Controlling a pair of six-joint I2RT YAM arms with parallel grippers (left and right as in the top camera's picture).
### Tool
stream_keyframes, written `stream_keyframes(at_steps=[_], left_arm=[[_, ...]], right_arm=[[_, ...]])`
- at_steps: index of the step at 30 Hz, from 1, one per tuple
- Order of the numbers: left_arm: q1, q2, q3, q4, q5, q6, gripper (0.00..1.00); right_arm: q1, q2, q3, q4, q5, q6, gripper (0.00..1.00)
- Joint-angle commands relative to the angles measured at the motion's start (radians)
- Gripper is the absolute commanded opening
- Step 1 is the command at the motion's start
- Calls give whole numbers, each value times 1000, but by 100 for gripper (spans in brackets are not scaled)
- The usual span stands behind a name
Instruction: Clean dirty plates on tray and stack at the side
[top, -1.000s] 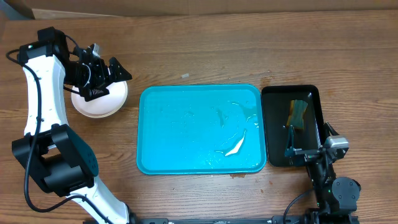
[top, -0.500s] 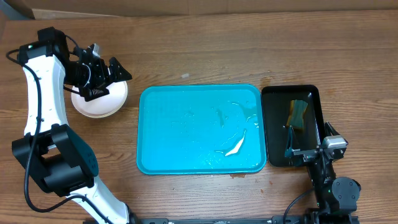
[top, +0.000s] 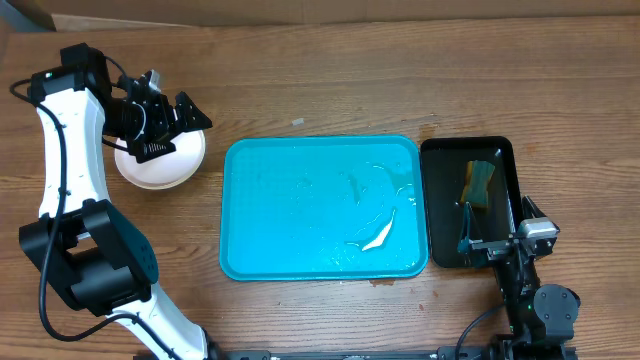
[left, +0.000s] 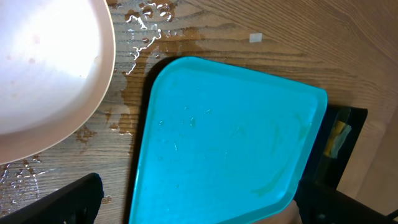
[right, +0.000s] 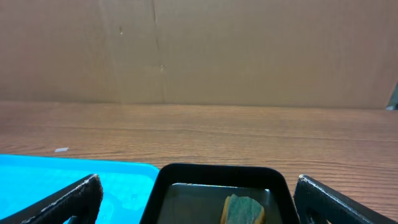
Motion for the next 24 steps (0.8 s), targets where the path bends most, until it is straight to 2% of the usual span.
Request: stream_keyframes(at_steps=[1,12,24], left_arm=[[-2,-14,-2,2,19,19,100],[-5,-11,-2,3,18,19,100],[-126,-233,-2,3,18,19,100]], right_arm=[[-1,-11,-10,5,-5,-4,100],[-1,-11,-10,5,-5,-4,100],[-1,-11,-10,5,-5,-4,100]])
